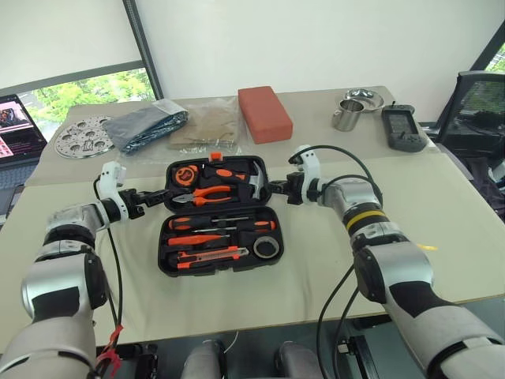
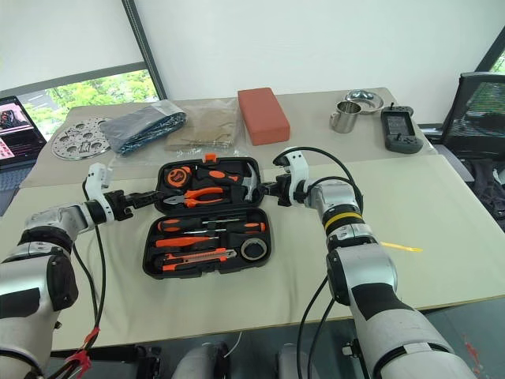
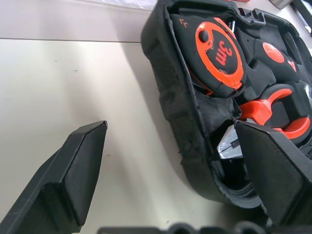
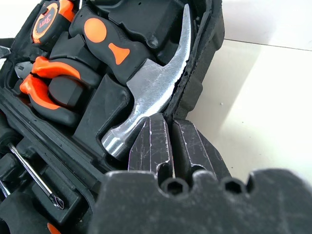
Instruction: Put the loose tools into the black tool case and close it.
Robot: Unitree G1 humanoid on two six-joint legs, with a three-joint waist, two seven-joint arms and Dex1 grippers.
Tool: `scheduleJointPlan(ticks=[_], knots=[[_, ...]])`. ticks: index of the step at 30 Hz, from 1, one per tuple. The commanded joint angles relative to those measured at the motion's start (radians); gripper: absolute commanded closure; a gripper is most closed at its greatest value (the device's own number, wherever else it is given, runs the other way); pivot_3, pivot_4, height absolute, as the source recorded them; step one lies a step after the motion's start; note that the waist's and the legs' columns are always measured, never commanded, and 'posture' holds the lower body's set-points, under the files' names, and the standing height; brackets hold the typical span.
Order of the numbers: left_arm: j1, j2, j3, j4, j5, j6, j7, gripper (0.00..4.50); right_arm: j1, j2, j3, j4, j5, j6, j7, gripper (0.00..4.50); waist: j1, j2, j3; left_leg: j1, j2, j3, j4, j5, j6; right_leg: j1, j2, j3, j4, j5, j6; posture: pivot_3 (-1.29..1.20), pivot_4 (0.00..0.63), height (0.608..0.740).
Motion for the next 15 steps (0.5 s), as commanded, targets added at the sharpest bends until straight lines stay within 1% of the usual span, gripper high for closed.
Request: scheduleJointPlan(ticks=[1, 4, 5, 8, 9, 10, 11, 15], knots=[[-0.027, 0.003, 0.018, -0.012, -0.002, -0.031, 0.035, 0.92, -0.016, -0.010, -0.003, -0.013, -0.007, -0.025, 0.008, 4.50, 0.000, 0.000, 0.000, 0.000, 0.000, 0.000, 0.000, 0.000, 0.000, 0.000, 0.000, 0.000, 0.000, 0.000, 0.000, 0.00, 0.150, 0.740], [-0.029, 0.001, 0.022, -0.009, -0.003, -0.036, 0.057, 1.95, -0.016, -0.013, -0.004, -0.015, -0.007, -0.025, 0.007, 4.50, 0.000, 0.000, 0.000, 0.000, 0.000, 0.000, 0.000, 0.000, 0.000, 0.000, 0.000, 0.000, 0.000, 0.000, 0.000, 0.00, 0.150, 0.740], [-0.030, 0.000, 0.023, -0.009, -0.003, -0.034, 0.056, 2.37, -0.015, -0.013, -0.004, -0.016, -0.006, -0.026, 0.006, 4.50, 0.000, 0.000, 0.000, 0.000, 0.000, 0.000, 0.000, 0.000, 0.000, 0.000, 0.000, 0.000, 0.000, 0.000, 0.000, 0.00, 0.150, 0.740], [-0.032, -0.003, 0.025, -0.009, -0.005, -0.034, 0.047, 3.34, -0.014, -0.014, -0.004, -0.016, -0.007, -0.027, 0.006, 4.50, 0.000, 0.000, 0.000, 0.000, 0.000, 0.000, 0.000, 0.000, 0.000, 0.000, 0.000, 0.000, 0.000, 0.000, 0.000, 0.00, 0.150, 0.740], [-0.032, -0.006, 0.024, -0.011, -0.005, -0.032, 0.037, 3.74, -0.013, -0.014, -0.004, -0.017, -0.007, -0.027, 0.006, 4.50, 0.000, 0.000, 0.000, 0.000, 0.000, 0.000, 0.000, 0.000, 0.000, 0.000, 0.000, 0.000, 0.000, 0.000, 0.000, 0.00, 0.150, 0.740], [-0.033, -0.007, 0.023, -0.012, -0.006, -0.032, 0.027, 3.98, -0.014, -0.013, -0.004, -0.017, -0.007, -0.027, 0.006, 4.50, 0.000, 0.000, 0.000, 0.001, 0.000, 0.000, 0.000, 0.000, 0.000, 0.000, 0.000, 0.000, 0.000, 0.000, 0.000, 0.00, 0.150, 0.740], [-0.033, -0.008, 0.023, -0.013, -0.006, -0.031, 0.020, 4.46, -0.014, -0.013, -0.004, -0.017, -0.007, -0.027, 0.005, 4.50, 0.000, 0.000, 0.000, 0.001, 0.000, 0.000, 0.000, 0.000, 0.000, 0.000, 0.000, 0.000, 0.000, 0.000, 0.000, 0.00, 0.150, 0.740], [-0.036, -0.011, 0.019, -0.017, -0.001, -0.020, -0.016, 4.46, -0.014, -0.012, -0.007, -0.020, -0.004, -0.038, 0.005, 4.50, 0.000, 0.000, 0.000, 0.001, 0.000, 0.000, 0.000, 0.000, 0.000, 0.000, 0.000, 0.000, 0.000, 0.000, 0.000, 0.00, 0.150, 0.740]])
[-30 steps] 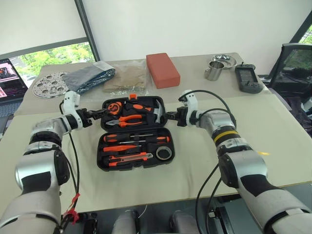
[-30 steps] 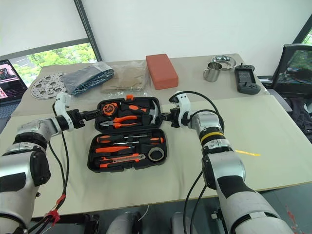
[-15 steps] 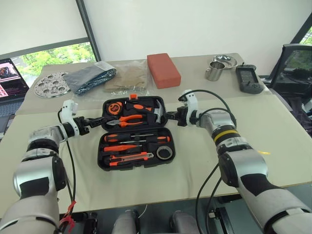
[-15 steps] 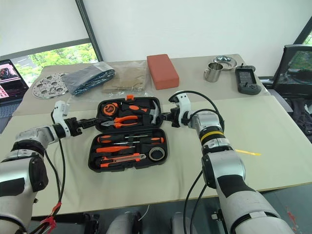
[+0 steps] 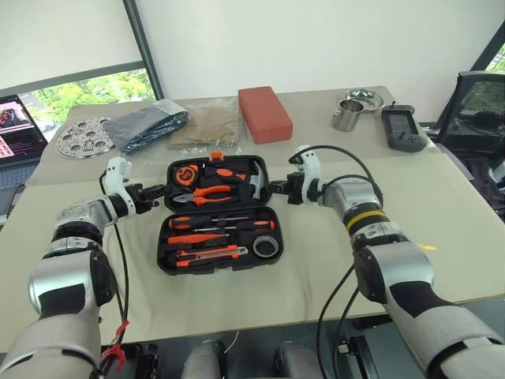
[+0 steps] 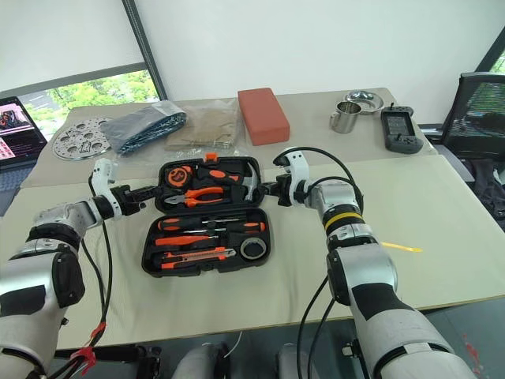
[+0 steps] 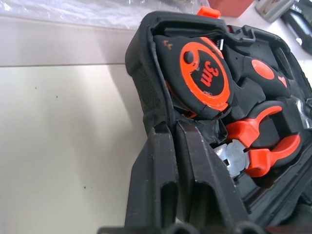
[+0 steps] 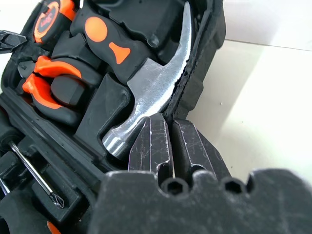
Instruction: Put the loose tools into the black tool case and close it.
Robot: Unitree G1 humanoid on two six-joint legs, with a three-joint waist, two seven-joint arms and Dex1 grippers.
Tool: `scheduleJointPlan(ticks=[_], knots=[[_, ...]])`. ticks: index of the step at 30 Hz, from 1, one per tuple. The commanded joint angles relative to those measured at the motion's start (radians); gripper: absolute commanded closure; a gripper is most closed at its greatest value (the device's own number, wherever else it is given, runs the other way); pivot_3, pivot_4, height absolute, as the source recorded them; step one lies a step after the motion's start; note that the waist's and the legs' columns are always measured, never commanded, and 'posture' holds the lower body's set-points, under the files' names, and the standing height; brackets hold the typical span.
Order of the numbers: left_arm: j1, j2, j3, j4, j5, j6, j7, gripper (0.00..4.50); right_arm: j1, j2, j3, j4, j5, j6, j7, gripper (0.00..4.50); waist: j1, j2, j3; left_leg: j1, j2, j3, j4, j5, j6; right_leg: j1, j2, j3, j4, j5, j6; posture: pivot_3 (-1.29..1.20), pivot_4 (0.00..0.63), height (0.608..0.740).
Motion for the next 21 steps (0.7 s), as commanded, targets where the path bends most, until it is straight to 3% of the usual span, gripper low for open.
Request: scheduleJointPlan(ticks=[1, 16, 21], knots=[[-0.014, 0.011, -0.006, -0.018, 0.006, -0.001, -0.045, 4.46, -0.014, -0.009, -0.009, -0.023, -0.001, -0.044, 0.008, 4.50, 0.000, 0.000, 0.000, 0.000, 0.000, 0.000, 0.000, 0.000, 0.000, 0.000, 0.000, 0.000, 0.000, 0.000, 0.000, 0.00, 0.150, 0.740], [-0.081, 0.017, 0.074, -0.044, -0.043, -0.161, -0.009, 4.46, -0.036, 0.012, -0.104, -0.041, 0.071, -0.321, 0.059, 4.50, 0.001, 0.000, 0.000, -0.003, 0.000, 0.000, 0.000, 0.002, -0.003, -0.001, 0.000, -0.001, 0.000, 0.000, 0.000, 0.00, 0.150, 0.740], [-0.069, 0.017, 0.030, -0.063, 0.005, -0.242, -0.028, 4.46, -0.023, 0.017, -0.107, -0.045, 0.077, -0.414, 0.086, 4.50, -0.002, 0.000, 0.000, -0.004, 0.000, 0.000, -0.001, 0.002, -0.003, -0.001, 0.000, -0.001, 0.000, 0.000, 0.000, 0.00, 0.150, 0.740]])
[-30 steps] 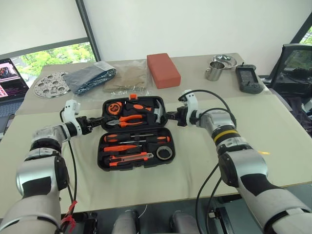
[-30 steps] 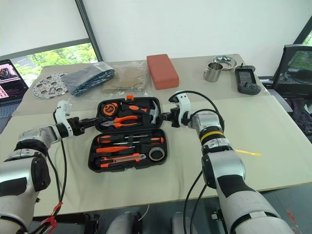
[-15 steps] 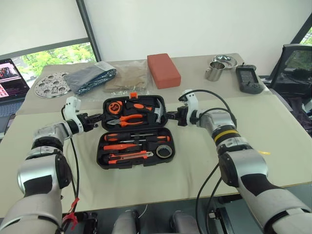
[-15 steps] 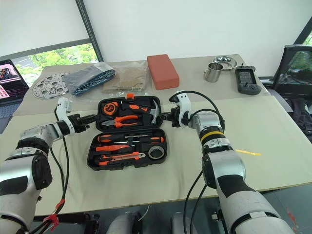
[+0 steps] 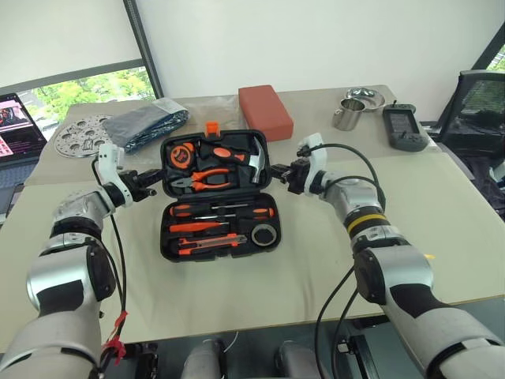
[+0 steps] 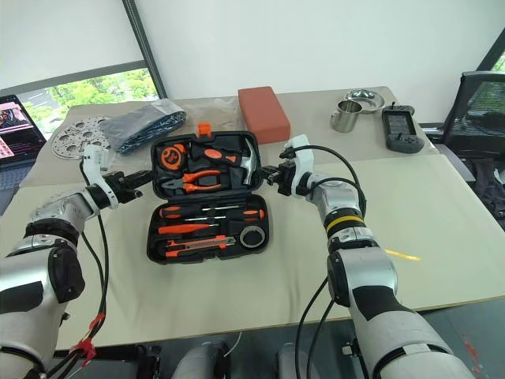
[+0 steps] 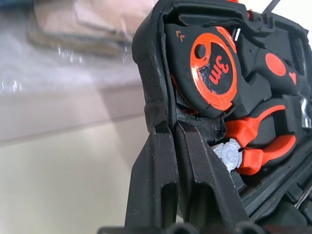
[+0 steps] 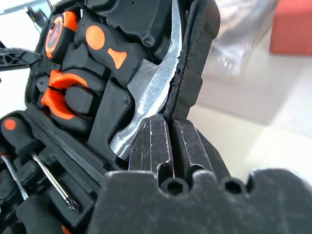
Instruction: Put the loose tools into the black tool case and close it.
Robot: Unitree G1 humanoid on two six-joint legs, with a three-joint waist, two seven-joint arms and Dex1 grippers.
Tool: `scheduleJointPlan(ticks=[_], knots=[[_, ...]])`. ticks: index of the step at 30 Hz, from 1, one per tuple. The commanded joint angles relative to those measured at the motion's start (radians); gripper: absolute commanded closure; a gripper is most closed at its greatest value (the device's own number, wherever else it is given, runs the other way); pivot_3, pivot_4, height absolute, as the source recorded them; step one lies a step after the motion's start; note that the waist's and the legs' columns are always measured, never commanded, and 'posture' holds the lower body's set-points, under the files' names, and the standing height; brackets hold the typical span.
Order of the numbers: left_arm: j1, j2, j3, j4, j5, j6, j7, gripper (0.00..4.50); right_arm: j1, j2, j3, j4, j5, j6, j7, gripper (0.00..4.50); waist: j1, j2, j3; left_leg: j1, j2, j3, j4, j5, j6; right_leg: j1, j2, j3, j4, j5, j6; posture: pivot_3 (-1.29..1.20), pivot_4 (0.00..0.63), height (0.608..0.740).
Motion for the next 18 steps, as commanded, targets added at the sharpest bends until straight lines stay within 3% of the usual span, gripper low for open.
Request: scheduleJointPlan(ticks=[1, 7, 18], knots=[[-0.020, 0.015, -0.042, -0.072, 0.036, -0.114, -0.031, 4.46, -0.031, 0.010, -0.027, -0.053, 0.033, -0.138, 0.059, 4.50, -0.001, 0.000, 0.000, 0.000, 0.000, 0.000, 0.000, 0.000, 0.000, 0.000, 0.000, 0.000, 0.000, 0.000, 0.000, 0.00, 0.150, 0.740], [0.092, 0.027, -0.165, -0.125, 0.144, -0.347, -0.098, 4.46, 0.057, 0.006, 0.017, -0.062, -0.017, -0.319, 0.091, 4.50, 0.000, 0.000, 0.000, 0.002, 0.000, 0.001, 0.000, 0.000, -0.001, 0.000, 0.000, 0.000, 0.000, 0.000, 0.000, 0.00, 0.150, 0.740], [0.200, 0.094, -0.287, -0.142, 0.300, -0.843, 0.080, 4.46, 0.150, -0.026, 0.076, -0.012, -0.119, -0.729, 0.083, 4.50, -0.004, 0.000, 0.000, 0.007, 0.001, 0.004, -0.001, -0.003, 0.004, 0.001, -0.001, 0.004, -0.001, 0.000, 0.000, 0.00, 0.150, 0.740]])
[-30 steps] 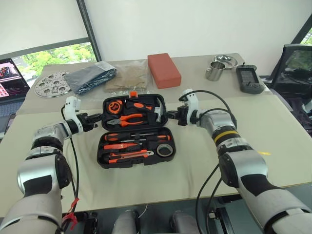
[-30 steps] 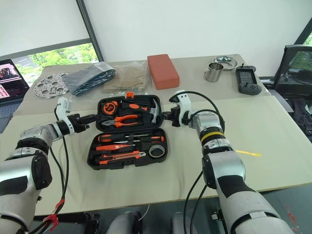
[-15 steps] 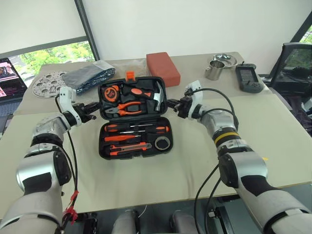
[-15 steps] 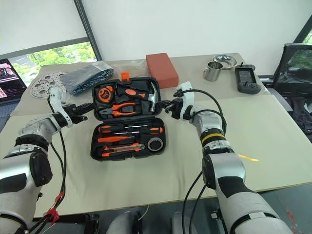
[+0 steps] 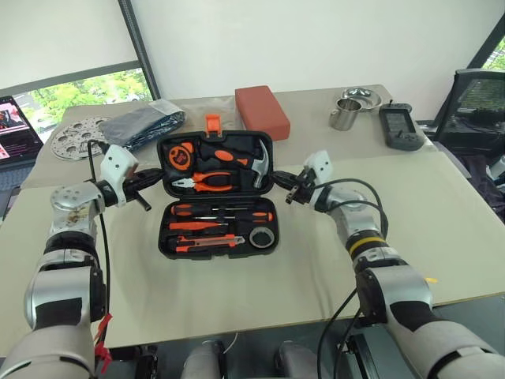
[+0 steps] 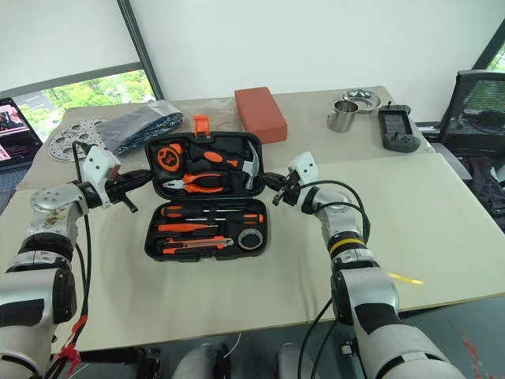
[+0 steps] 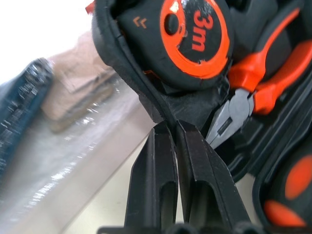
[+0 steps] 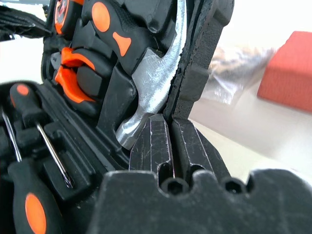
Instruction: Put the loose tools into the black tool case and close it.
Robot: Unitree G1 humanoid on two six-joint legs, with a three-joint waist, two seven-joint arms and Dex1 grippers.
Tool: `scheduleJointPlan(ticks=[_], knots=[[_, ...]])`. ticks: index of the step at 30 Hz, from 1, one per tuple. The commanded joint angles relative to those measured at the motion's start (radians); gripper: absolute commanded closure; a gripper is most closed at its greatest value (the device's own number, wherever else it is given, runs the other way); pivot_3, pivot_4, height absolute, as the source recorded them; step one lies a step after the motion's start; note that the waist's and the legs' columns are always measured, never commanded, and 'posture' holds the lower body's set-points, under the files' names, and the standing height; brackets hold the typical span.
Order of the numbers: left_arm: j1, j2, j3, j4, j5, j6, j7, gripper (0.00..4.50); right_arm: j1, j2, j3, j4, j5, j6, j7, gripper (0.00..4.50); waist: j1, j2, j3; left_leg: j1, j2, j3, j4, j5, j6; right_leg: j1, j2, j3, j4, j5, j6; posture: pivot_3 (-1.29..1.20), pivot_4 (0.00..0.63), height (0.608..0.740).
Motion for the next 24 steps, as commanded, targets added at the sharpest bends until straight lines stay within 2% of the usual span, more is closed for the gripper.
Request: scheduleJointPlan(ticks=[1, 5, 7, 8, 10, 14, 17, 18, 19, 22, 24], knots=[[0.048, 0.047, -0.069, -0.011, 0.103, -0.194, 0.073, 4.46, -0.011, -0.030, 0.037, -0.026, -0.052, -0.223, 0.019, 4.50, -0.001, 0.000, 0.000, 0.001, 0.000, 0.001, 0.000, 0.000, 0.000, 0.000, 0.000, 0.000, 0.000, 0.000, 0.000, 0.00, 0.150, 0.740], [0.097, 0.078, -0.117, -0.021, 0.166, -0.370, 0.148, 4.46, 0.011, -0.065, 0.077, -0.015, -0.110, -0.385, -0.002, 4.50, 0.004, 0.000, 0.000, 0.003, 0.000, 0.003, 0.000, -0.001, 0.002, 0.001, -0.001, 0.001, 0.000, 0.000, 0.000, 0.00, 0.150, 0.740], [0.121, 0.098, -0.136, -0.022, 0.200, -0.444, 0.204, 4.50, 0.023, -0.087, 0.101, -0.014, -0.140, -0.456, -0.008, 3.73, 0.004, 0.000, 0.000, 0.003, 0.001, 0.005, 0.000, -0.003, 0.005, 0.001, -0.002, 0.002, 0.000, 0.000, 0.000, 0.00, 0.150, 0.740], [0.129, 0.110, -0.147, -0.025, 0.223, -0.485, 0.237, 4.50, 0.029, -0.100, 0.112, -0.013, -0.159, -0.498, -0.023, 3.56, 0.005, 0.000, 0.000, 0.003, 0.000, 0.006, 0.000, -0.003, 0.005, 0.001, -0.003, 0.002, 0.000, 0.000, 0.000, 0.00, 0.150, 0.740], [0.145, 0.150, -0.180, -0.043, 0.317, -0.589, 0.346, 4.50, 0.042, -0.130, 0.137, -0.010, -0.198, -0.581, -0.046, 2.90, 0.005, 0.000, 0.000, 0.003, 0.001, 0.007, 0.001, -0.004, 0.006, 0.002, -0.003, 0.002, 0.000, 0.000, 0.000, 0.00, 0.150, 0.740], [0.206, 0.274, -0.241, -0.123, 0.625, -0.756, 0.702, 3.10, 0.087, -0.228, 0.151, -0.005, -0.263, -0.735, -0.133, 1.48, 0.004, 0.000, 0.000, 0.012, 0.001, 0.009, 0.000, -0.006, 0.009, 0.010, -0.004, 0.003, -0.002, 0.000, 0.000, 0.00, 0.150, 0.740], [0.240, 0.363, -0.316, -0.178, 0.874, -0.743, 1.035, 1.92, 0.129, -0.299, 0.167, 0.007, -0.304, -0.812, -0.181, 0.41, 0.007, -0.001, 0.000, 0.015, 0.001, 0.008, -0.002, -0.008, 0.012, 0.014, -0.014, 0.003, -0.005, 0.000, 0.000, 0.00, 0.150, 0.740], [0.246, 0.386, -0.347, -0.186, 0.940, -0.727, 1.128, 1.70, 0.143, -0.319, 0.170, 0.010, -0.316, -0.828, -0.198, 0.20, 0.009, -0.001, 0.001, 0.015, 0.000, 0.008, -0.001, -0.008, 0.013, 0.013, -0.016, 0.003, -0.005, 0.000, 0.000, 0.00, 0.150, 0.740], [0.251, 0.407, -0.382, -0.175, 0.997, -0.702, 1.218, 1.20, 0.163, -0.340, 0.171, 0.016, -0.323, -0.838, -0.213, 0.00, 0.010, -0.001, 0.001, 0.016, -0.001, 0.009, -0.001, -0.010, 0.015, 0.014, -0.018, 0.003, -0.006, 0.000, 0.001, 0.00, 0.150, 0.740], [0.238, 0.442, -0.481, -0.123, 1.119, -0.635, 1.416, 0.14, 0.207, -0.373, 0.172, 0.016, -0.316, -0.844, -0.238, 0.00, 0.010, -0.001, 0.001, 0.019, -0.002, 0.011, -0.001, -0.011, 0.017, 0.017, -0.020, 0.003, -0.008, 0.000, 0.002, 0.00, 0.150, 0.740], [0.220, 0.446, -0.514, -0.082, 1.130, -0.625, 1.463, 0.01, 0.228, -0.367, 0.156, 0.005, -0.249, -0.798, -0.206, 0.00, 0.009, -0.002, 0.001, 0.020, -0.001, 0.014, -0.001, -0.011, 0.017, 0.017, -0.020, 0.003, -0.007, 0.000, 0.002, 0.00, 0.150, 0.740]])
